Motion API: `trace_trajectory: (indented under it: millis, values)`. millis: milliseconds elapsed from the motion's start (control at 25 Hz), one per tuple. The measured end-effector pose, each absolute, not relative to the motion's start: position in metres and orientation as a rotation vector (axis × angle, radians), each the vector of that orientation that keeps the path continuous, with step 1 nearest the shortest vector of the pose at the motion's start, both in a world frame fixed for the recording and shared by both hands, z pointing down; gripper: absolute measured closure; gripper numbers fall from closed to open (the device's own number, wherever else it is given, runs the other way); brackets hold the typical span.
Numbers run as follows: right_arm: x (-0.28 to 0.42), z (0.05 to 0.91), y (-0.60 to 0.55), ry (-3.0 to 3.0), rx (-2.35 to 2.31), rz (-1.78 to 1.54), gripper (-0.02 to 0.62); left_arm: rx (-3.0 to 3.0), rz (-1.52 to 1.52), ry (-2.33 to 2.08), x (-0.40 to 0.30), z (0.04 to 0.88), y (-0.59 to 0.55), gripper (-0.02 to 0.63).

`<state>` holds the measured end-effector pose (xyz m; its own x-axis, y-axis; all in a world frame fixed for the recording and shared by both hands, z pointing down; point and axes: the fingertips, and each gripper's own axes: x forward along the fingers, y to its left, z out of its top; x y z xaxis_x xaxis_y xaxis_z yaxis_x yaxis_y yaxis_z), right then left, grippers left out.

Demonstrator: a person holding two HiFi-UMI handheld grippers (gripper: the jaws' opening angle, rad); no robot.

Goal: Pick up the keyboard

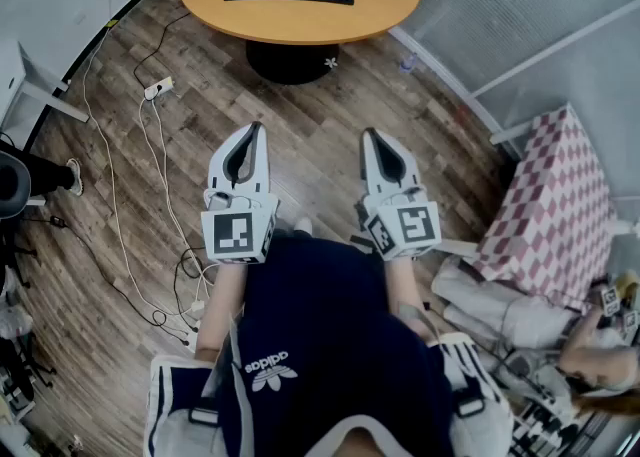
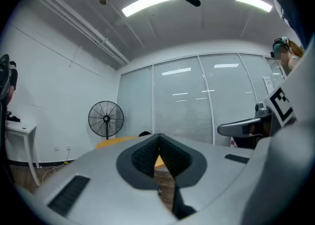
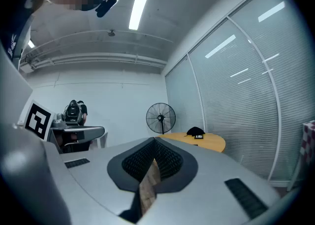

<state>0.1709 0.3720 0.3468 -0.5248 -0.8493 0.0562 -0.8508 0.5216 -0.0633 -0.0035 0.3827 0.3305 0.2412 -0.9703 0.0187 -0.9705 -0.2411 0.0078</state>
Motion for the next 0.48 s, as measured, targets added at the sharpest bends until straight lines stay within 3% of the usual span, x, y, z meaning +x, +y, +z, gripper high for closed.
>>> trace_trajectory:
  millis: [480]
  values:
    - [0.181, 0.351, 0.371, -2.715, 1.511, 0.134, 0.591, 2.478, 0.023, -1.903, 0.010, 0.334, 0.381, 0.603]
